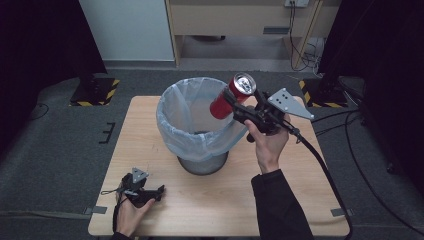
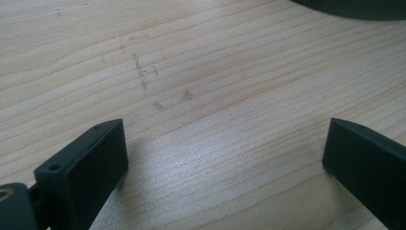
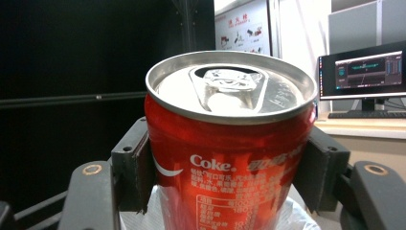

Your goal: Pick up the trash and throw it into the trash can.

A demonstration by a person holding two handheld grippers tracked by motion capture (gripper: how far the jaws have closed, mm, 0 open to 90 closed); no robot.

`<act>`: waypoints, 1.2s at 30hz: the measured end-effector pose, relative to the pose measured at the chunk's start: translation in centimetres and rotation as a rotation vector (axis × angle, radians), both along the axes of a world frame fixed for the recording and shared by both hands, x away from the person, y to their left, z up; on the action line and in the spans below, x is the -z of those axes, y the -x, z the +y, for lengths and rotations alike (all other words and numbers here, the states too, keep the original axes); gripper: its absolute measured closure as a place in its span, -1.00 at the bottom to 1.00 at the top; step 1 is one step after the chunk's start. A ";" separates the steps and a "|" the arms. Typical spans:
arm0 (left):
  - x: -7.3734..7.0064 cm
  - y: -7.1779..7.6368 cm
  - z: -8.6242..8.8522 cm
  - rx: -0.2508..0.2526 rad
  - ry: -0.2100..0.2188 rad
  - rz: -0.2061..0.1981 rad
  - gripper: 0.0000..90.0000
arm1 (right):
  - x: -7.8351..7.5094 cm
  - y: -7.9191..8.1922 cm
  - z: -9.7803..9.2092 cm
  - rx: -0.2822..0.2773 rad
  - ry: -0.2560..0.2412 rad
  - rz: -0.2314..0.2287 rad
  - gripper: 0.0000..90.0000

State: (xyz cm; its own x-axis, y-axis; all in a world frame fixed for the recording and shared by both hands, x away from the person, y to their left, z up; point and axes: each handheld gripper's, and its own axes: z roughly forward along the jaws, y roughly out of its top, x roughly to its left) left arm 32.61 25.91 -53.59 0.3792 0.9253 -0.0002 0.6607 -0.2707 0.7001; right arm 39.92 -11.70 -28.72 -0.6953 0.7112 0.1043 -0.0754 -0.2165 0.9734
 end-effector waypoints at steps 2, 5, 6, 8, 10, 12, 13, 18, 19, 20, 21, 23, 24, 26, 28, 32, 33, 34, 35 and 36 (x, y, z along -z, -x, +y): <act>0.0 0.0 0.0 -0.001 0.001 -0.001 -0.98 | 0.4 -0.3 0.6 -0.002 0.022 0.014 -0.25; 0.0 0.0 0.0 0.000 0.000 0.000 -0.98 | 1.1 -0.6 1.2 -0.001 0.051 0.027 -0.25; 0.0 0.0 0.0 0.000 0.000 0.000 -0.98 | 1.1 -0.6 1.2 -0.001 0.051 0.027 -0.25; 0.0 0.0 0.0 -0.001 0.001 -0.001 -0.98 | 1.5 -0.7 1.5 -0.003 0.073 0.038 -0.25; 0.0 0.0 0.0 0.000 0.000 0.000 -0.98 | 2.3 -1.0 2.1 -0.003 0.113 0.071 -0.25; 0.0 0.0 0.0 0.000 0.000 0.000 -0.98 | 2.8 -1.1 2.4 -0.004 0.141 0.092 -0.25; 0.0 0.0 0.0 0.000 0.000 0.000 -0.98 | 3.0 -1.2 2.5 -0.007 0.155 0.101 -0.26; 0.0 0.0 0.0 0.000 0.000 0.000 -0.98 | 4.2 -1.5 3.2 -0.049 0.224 0.177 -0.26; 0.0 0.0 0.0 0.000 0.000 0.000 -0.98 | 4.4 -1.6 3.4 -0.057 0.240 0.189 -0.26; 0.0 0.0 0.0 0.000 0.000 0.000 -0.98 | 4.4 -1.6 3.4 -0.057 0.240 0.189 -0.26; 0.0 0.0 0.0 0.000 0.000 0.000 -0.98 | 4.8 -1.7 3.6 -0.067 0.266 0.204 -0.26; 0.0 0.0 0.0 0.000 0.000 0.000 -0.98 | 5.1 -1.7 3.9 -0.081 0.283 0.220 -0.30; 0.0 0.0 0.0 0.000 0.000 0.000 -0.98 | 5.2 -1.7 3.9 -0.077 0.292 0.216 -0.30; 0.0 0.0 0.0 -0.001 0.001 -0.001 -0.98 | 5.2 -1.7 3.9 -0.079 0.290 0.214 -0.33; 0.0 0.0 0.0 0.000 0.000 0.000 -0.98 | 5.0 -1.5 3.9 -0.081 0.271 0.206 -0.37; 0.0 0.0 0.0 0.001 0.000 0.000 -0.98 | 4.0 -1.0 3.1 -0.062 0.255 0.182 -0.41; 0.0 0.0 0.0 0.001 0.000 0.000 -0.98 | 4.0 -1.0 3.1 -0.062 0.255 0.182 -0.41; 0.0 0.0 0.0 0.001 0.000 0.000 -0.98 | 3.4 -0.7 2.5 -0.051 0.244 0.168 -0.44; 0.0 0.0 0.0 0.001 0.000 0.000 -0.98 | 3.4 -0.7 2.5 -0.051 0.244 0.168 -0.44; 0.0 0.0 0.0 0.001 0.000 0.000 -0.98 | 2.7 -0.3 1.9 -0.039 0.233 0.152 -0.46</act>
